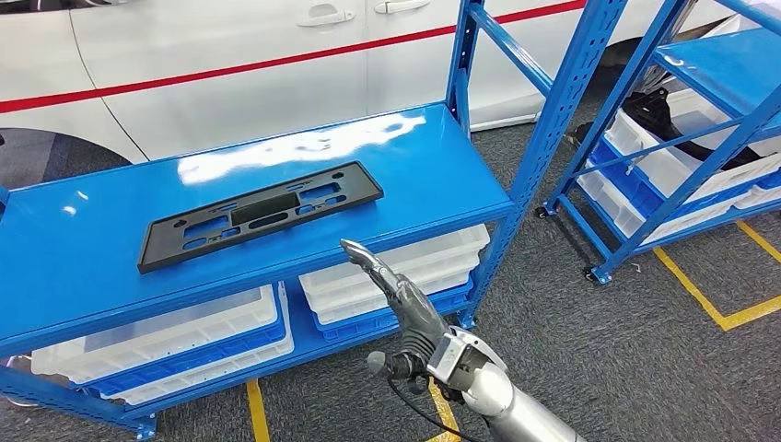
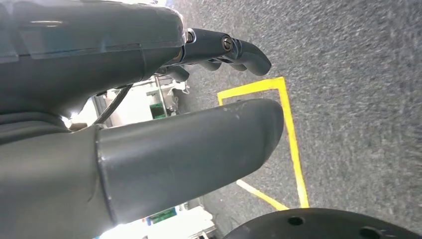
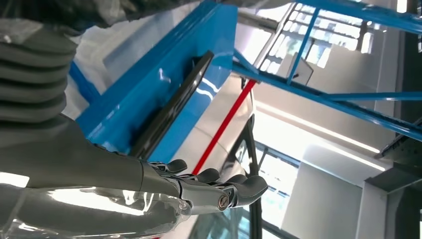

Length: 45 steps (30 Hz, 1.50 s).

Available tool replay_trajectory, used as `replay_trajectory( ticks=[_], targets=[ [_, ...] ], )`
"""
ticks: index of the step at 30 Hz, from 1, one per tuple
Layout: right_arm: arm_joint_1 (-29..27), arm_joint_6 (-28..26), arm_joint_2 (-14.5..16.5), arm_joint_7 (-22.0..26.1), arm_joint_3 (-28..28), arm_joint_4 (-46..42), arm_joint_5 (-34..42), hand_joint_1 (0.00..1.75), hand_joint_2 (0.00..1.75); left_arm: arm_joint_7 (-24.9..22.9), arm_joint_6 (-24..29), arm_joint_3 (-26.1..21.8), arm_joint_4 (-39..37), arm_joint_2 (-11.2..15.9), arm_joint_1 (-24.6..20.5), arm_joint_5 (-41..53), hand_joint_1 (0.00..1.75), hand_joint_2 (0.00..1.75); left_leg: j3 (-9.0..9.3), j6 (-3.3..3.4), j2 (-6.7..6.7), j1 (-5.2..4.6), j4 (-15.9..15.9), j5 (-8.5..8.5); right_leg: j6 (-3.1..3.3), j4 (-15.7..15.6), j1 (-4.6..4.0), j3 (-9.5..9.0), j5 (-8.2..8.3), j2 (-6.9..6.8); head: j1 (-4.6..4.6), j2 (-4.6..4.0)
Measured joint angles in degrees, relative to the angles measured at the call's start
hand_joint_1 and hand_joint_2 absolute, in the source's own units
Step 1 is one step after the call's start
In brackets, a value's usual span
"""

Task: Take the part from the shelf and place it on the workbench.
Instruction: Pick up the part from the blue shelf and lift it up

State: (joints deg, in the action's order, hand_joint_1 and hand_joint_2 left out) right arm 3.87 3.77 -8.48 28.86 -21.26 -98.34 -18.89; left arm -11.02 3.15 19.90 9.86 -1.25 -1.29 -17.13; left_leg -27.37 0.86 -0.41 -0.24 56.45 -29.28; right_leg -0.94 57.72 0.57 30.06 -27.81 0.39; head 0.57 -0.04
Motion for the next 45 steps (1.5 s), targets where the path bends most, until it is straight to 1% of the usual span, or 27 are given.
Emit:
replay_trajectory(
  ticks=[2, 7, 11, 16, 21, 25, 28, 32, 39, 45],
  targets=[
    [1.34, -1.71, -0.01, -0.5, -1.12, 0.3, -1.24, 0.0, 0.0, -0.18, -0.02, -0.06, 0.0, 0.06, -0.01, -0.04, 0.0, 0.0, 0.0, 0.0, 0.0, 0.0, 0.0, 0.0, 0.0, 0.01, 0.0, 0.01, 0.0, 0.0, 0.0, 0.0],
    [2.82, -2.95, -0.02, -0.91, -2.78, 0.79, -2.66, 0.0, 0.0, -0.28, -0.04, -0.26, 0.0, 0.26, -0.02, -0.22, 0.0, 0.0, -0.03, 0.0, 0.0, 0.0, 0.0, 0.0, 0.0, 0.01, 0.01, 0.04, 0.0, -0.01, 0.0, 0.0],
    [4.52, -6.2, -0.13, -2.4, -4.3, 1.03, -7.85, 0.0, 0.0, -0.35, -0.01, -0.37, 0.0, 0.49, -0.07, -0.49, 0.0, 0.0, -0.08, 0.0, 0.02, -0.01, 0.0, 0.0, 0.0, 0.01, 0.02, 0.05, 0.0, 0.01, 0.0, 0.0],
    [8.02, -10.56, -0.19, -5.84, -7.21, 1.46, -15.31, 0.0, 0.0, -0.73, -0.09, -0.37, 0.0, 0.65, -0.15, -0.38, 0.0, 0.0, -0.02, 0.0, 0.02, -0.01, 0.01, 0.0, -0.01, 0.01, 0.01, 0.04, 0.02, 0.0, 0.0, 0.0],
    [9.96, -12.49, -0.36, -7.05, -8.69, 1.52, -17.46, 0.0, 0.0, -1.14, -0.14, -0.36, 0.0, 0.66, -0.15, 0.04, 0.0, 0.0, -0.01, 0.0, 0.0, 0.0, 0.02, 0.02, -0.01, 0.02, 0.0, 0.05, 0.02, -0.01, 0.0, 0.0],
    [10.03, -14.74, -1.38, -7.26, -9.03, 1.21, -18.55, 0.0, 0.0, -1.96, -0.4, -0.04, 0.0, 0.66, -0.18, 1.23, 0.0, 0.0, 0.12, 0.0, 0.0, -0.01, 0.03, 0.02, -0.01, 0.02, 0.01, 0.09, 0.02, -0.01, 0.0, 0.0],
    [8.9, -17.48, -3.53, -7.49, -9.01, -0.16, -19.73, 0.0, 0.0, -2.39, -0.48, 0.9, 0.0, 0.66, -0.18, 2.38, 0.0, 0.0, 0.12, 0.0, -0.02, -0.01, 0.05, 0.01, -0.01, 0.01, 0.02, 0.1, 0.02, -0.02, 0.0, 0.0],
    [7.72, -18.67, -5.74, -8.04, -8.93, -1.2, -21.82, 0.0, 0.0, -2.4, -0.47, 1.58, 0.0, 0.66, -0.32, 2.71, 0.0, 0.0, 0.1, 0.01, 0.0, -0.02, 0.05, 0.01, -0.03, 0.01, 0.03, 0.12, 0.03, 0.04, 0.0, 0.0],
    [7.53, -19.02, -6.34, -9.91, -8.93, -1.32, -26.23, 0.0, 0.0, -2.54, -0.48, 2.68, 0.0, 0.64, -0.48, 3.49, 0.0, 0.0, 0.11, 0.01, 0.01, -0.01, 0.06, 0.01, -0.05, 0.01, 0.01, 0.12, 0.05, 0.0, 0.0, 0.0],
    [7.18, -19.2, -6.45, -11.13, -8.98, -1.32, -27.59, 0.0, 0.0, -2.79, -0.65, 3.7, 0.0, 0.63, -0.57, 4.11, 0.0, 0.0, 0.1, 0.0, 0.01, 0.0, 0.05, 0.02, -0.04, 0.03, 0.0, 0.12, 0.05, 0.0, 0.0, 0.0]
  ],
)
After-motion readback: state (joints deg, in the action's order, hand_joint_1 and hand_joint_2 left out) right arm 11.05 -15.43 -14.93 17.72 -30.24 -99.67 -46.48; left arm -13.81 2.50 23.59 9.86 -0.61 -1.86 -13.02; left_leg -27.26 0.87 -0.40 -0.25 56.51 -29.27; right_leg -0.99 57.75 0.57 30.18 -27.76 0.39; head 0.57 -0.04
